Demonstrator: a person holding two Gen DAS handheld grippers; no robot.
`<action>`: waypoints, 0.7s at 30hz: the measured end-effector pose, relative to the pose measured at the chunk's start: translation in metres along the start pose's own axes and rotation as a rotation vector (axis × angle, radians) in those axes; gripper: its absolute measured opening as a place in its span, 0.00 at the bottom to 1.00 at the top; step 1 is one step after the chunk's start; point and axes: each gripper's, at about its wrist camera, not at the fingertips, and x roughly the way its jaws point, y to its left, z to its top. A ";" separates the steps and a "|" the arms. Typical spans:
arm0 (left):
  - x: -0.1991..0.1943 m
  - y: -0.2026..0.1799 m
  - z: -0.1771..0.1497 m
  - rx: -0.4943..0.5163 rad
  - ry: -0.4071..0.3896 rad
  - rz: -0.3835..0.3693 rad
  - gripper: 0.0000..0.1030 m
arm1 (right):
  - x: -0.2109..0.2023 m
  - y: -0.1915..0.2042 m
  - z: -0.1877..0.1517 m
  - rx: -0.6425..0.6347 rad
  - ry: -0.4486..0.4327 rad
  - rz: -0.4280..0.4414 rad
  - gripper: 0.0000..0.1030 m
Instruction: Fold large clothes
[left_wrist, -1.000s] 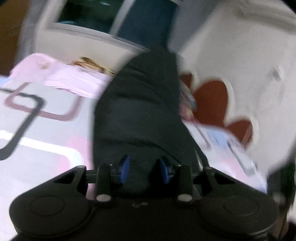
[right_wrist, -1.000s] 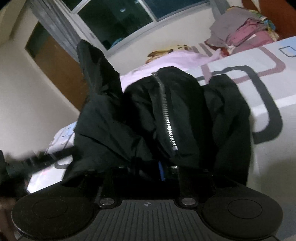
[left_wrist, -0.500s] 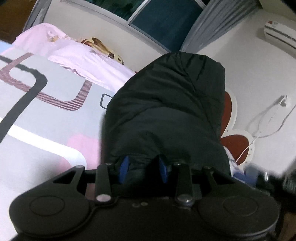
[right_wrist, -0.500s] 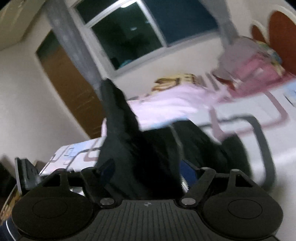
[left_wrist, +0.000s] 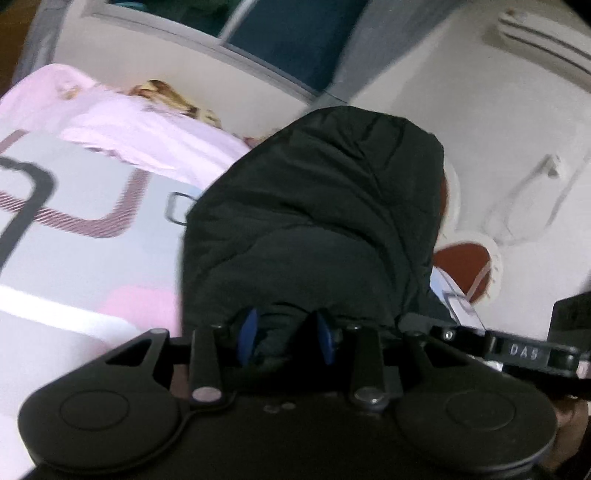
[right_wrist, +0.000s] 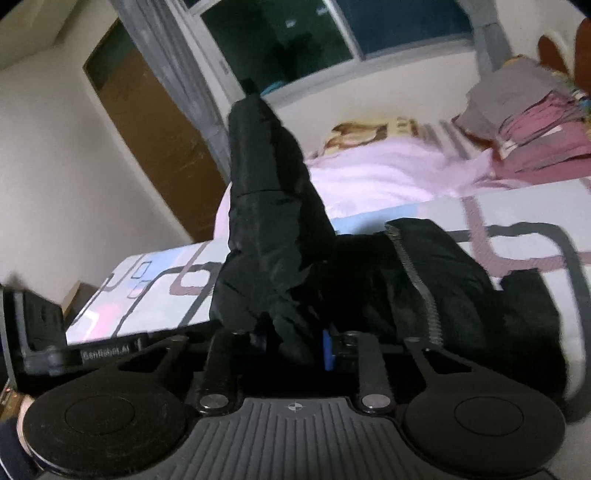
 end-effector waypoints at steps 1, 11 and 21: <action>0.004 -0.006 0.000 0.026 0.012 -0.008 0.32 | -0.006 -0.006 -0.003 0.019 -0.012 -0.009 0.23; 0.051 -0.110 -0.026 0.311 0.098 0.061 0.32 | -0.054 -0.092 -0.081 0.302 -0.085 -0.026 0.22; 0.060 -0.120 -0.034 0.368 0.102 0.129 0.32 | -0.104 -0.069 -0.001 0.089 -0.249 -0.119 0.22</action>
